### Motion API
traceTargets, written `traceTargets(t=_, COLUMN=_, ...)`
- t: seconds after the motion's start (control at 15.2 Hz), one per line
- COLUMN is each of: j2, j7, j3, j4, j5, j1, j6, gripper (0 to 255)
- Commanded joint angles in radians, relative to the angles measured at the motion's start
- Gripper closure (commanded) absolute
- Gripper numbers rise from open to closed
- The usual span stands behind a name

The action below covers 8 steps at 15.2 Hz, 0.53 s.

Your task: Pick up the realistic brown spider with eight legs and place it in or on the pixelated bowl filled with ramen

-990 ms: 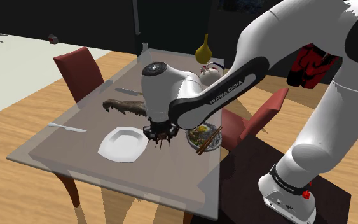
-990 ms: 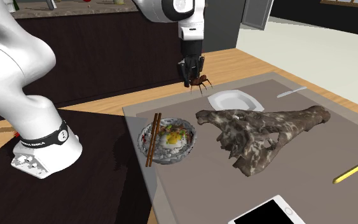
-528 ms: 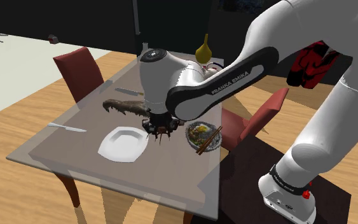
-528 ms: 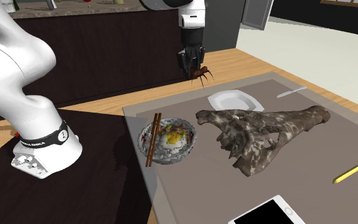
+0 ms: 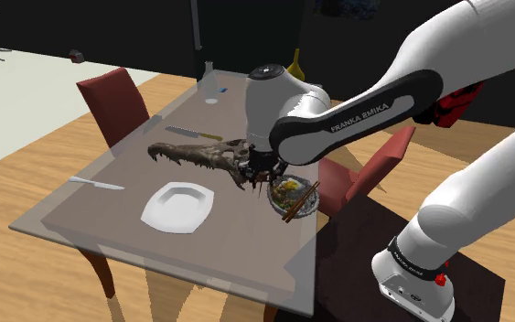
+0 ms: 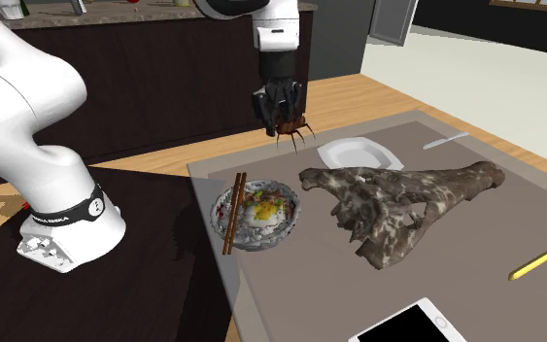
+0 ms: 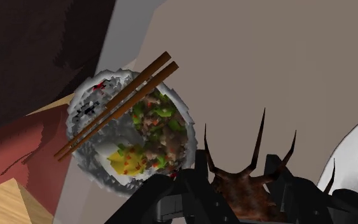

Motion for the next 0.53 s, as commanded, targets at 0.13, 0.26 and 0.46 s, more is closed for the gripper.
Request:
traceTargets(t=0.13, j2=-0.119, j7=-0.138, j3=-0.086, j4=-0.112, j5=0.06, j1=0.001, j6=0.014, gripper=255)
traceTargets(t=0.26, j2=-0.171, j7=-0.199, j3=-0.131, j4=-0.162, j5=0.075, j1=-0.001, j6=0.018, gripper=255)
traceTargets(t=0.46, j2=-0.241, j7=-0.288, j3=-0.199, j4=-0.23, j5=0.083, j1=-0.008, j6=0.021, gripper=255)
